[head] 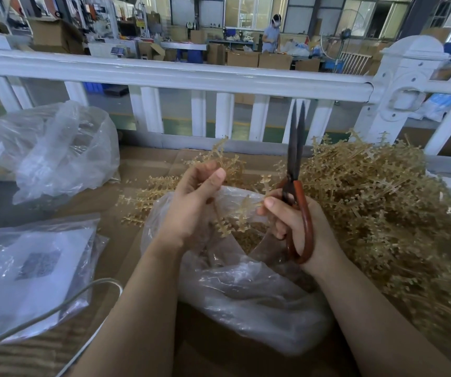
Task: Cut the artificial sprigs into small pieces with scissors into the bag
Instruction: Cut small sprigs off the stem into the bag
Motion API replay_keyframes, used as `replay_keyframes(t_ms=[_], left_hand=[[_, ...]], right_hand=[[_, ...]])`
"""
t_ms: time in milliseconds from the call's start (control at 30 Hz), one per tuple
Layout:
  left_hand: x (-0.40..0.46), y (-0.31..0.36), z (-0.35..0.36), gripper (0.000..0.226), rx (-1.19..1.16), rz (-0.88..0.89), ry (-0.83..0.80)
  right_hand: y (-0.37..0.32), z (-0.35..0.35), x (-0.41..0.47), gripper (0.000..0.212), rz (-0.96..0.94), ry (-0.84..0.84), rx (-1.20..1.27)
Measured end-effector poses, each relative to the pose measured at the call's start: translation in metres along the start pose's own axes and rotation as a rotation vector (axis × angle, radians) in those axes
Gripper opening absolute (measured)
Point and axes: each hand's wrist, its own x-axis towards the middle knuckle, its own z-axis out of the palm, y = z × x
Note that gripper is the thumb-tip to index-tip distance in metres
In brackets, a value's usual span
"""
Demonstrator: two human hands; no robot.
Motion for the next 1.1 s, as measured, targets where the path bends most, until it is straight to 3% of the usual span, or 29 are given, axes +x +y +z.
replay_keyframes(t_ms=[133,333,400,533,933,1100], left_hand=[[-0.005,0.007,-0.005,0.073,0.278,-0.219,-0.201],[-0.009,0.011,0.0,0.044,0.151,-0.324,-0.417],[-0.01,0.01,0.002,0.03,0.015,-0.317,-0.415],[-0.007,0.01,0.003,0.028,-0.108,-0.233,-0.367],[-0.005,0.007,0.006,0.029,-0.189,-0.12,-0.337],[-0.006,0.009,0.008,0.026,-0.143,-0.061,-0.262]], right_hand=[[0.003,-0.001,0.002,0.01,-0.062,-0.067,0.12],[0.004,-0.002,0.001,0.005,-0.098,-0.009,0.079],[0.005,-0.002,0.001,0.009,-0.097,0.007,0.072],[0.006,-0.002,0.001,0.006,-0.095,-0.026,0.096],[0.011,-0.005,0.004,0.011,-0.102,-0.025,0.119],[0.011,-0.005,0.005,0.018,-0.125,0.054,0.071]])
